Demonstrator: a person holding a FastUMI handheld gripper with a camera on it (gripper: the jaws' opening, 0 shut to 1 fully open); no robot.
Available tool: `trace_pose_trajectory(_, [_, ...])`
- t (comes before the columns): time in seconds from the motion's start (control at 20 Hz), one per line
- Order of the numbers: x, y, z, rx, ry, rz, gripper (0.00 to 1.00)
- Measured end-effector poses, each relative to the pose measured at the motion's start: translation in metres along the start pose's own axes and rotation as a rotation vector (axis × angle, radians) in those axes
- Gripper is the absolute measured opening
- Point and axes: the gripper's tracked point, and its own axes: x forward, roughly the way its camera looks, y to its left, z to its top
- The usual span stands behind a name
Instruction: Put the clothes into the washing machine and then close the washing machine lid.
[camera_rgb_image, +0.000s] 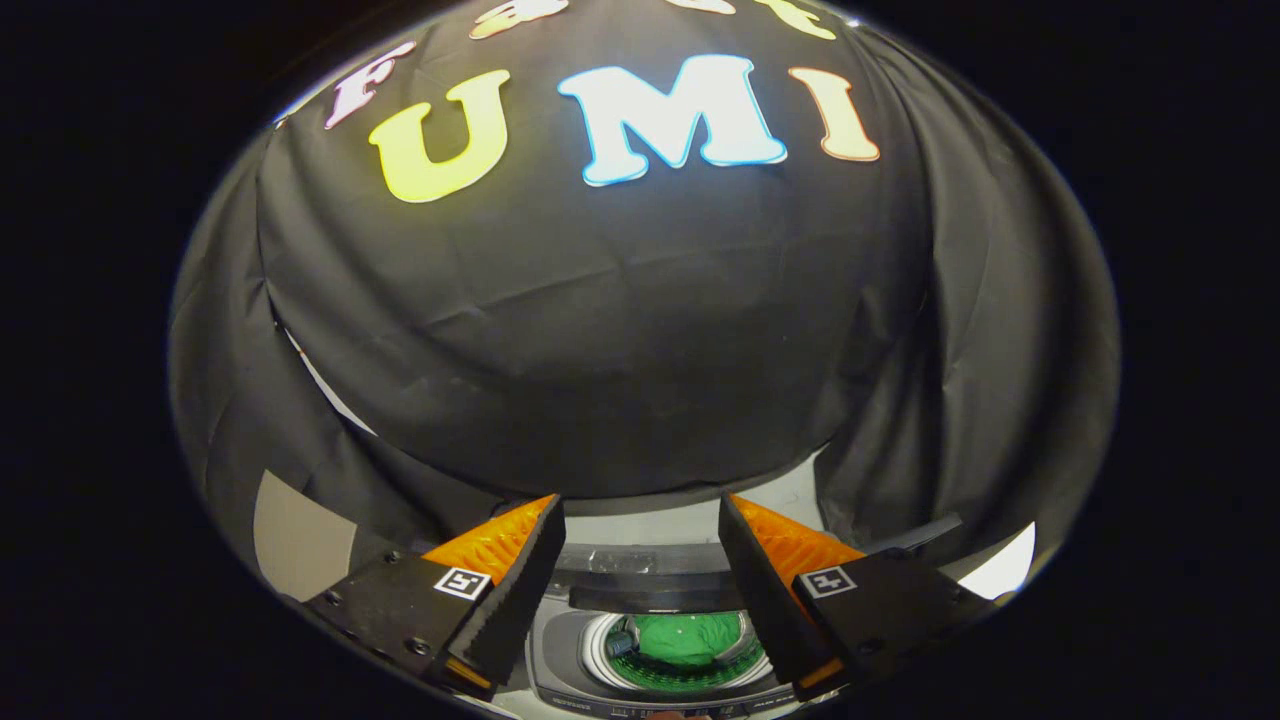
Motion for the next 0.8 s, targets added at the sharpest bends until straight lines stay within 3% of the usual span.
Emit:
trace_pose_trajectory(0.2, [0.015,-0.002,-0.02,-0.08,0.078,-0.035,0.96])
trace_pose_trajectory(0.5, [0.015,-0.002,-0.024,-0.053,0.091,-0.009,0.96])
trace_pose_trajectory(0.8, [0.005,-0.001,-0.026,-0.071,-0.005,0.013,0.97])
